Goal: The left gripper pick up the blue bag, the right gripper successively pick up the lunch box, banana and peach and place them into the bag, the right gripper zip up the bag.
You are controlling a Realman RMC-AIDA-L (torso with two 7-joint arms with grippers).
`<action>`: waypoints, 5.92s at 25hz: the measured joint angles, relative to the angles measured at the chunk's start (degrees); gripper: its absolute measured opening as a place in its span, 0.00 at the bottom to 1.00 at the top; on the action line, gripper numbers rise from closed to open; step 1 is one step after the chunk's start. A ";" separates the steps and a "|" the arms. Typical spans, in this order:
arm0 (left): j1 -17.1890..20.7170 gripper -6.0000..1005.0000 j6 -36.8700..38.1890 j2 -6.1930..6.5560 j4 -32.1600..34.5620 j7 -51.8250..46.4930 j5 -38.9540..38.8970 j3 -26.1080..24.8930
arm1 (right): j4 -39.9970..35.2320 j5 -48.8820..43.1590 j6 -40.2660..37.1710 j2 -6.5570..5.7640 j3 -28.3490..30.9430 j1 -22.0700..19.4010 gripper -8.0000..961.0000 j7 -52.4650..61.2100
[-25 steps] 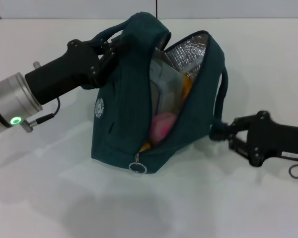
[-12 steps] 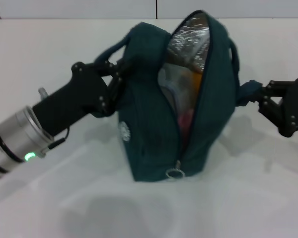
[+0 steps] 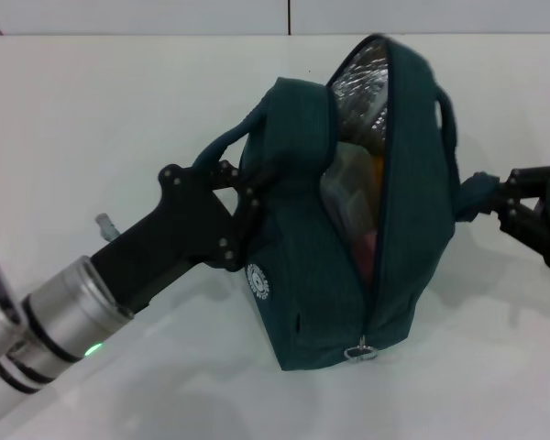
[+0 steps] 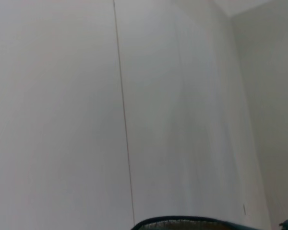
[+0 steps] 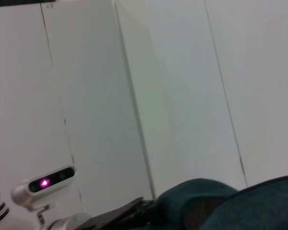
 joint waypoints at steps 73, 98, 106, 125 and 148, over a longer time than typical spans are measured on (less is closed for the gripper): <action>-1.91 0.05 -6.69 -0.21 3.83 -1.87 2.27 0.01 | 12.80 -21.63 11.35 6.79 -3.77 10.10 0.18 -2.85; -0.90 0.60 -6.08 0.10 3.91 -12.28 -6.99 -0.08 | 9.23 -16.23 6.49 6.61 -3.27 6.60 0.03 -10.16; -1.02 0.71 -5.62 0.29 3.16 -16.98 -8.67 -0.13 | 9.41 -16.17 6.59 6.80 -4.48 9.44 0.03 -10.16; 5.56 0.73 -0.02 0.36 -3.54 -12.95 -0.34 -0.06 | 9.61 -7.23 9.44 6.53 -4.40 12.64 0.03 -6.81; 0.78 0.42 -9.47 0.11 -2.83 -12.29 3.43 -0.08 | 9.81 -7.44 9.10 6.54 -4.51 12.24 0.03 -4.70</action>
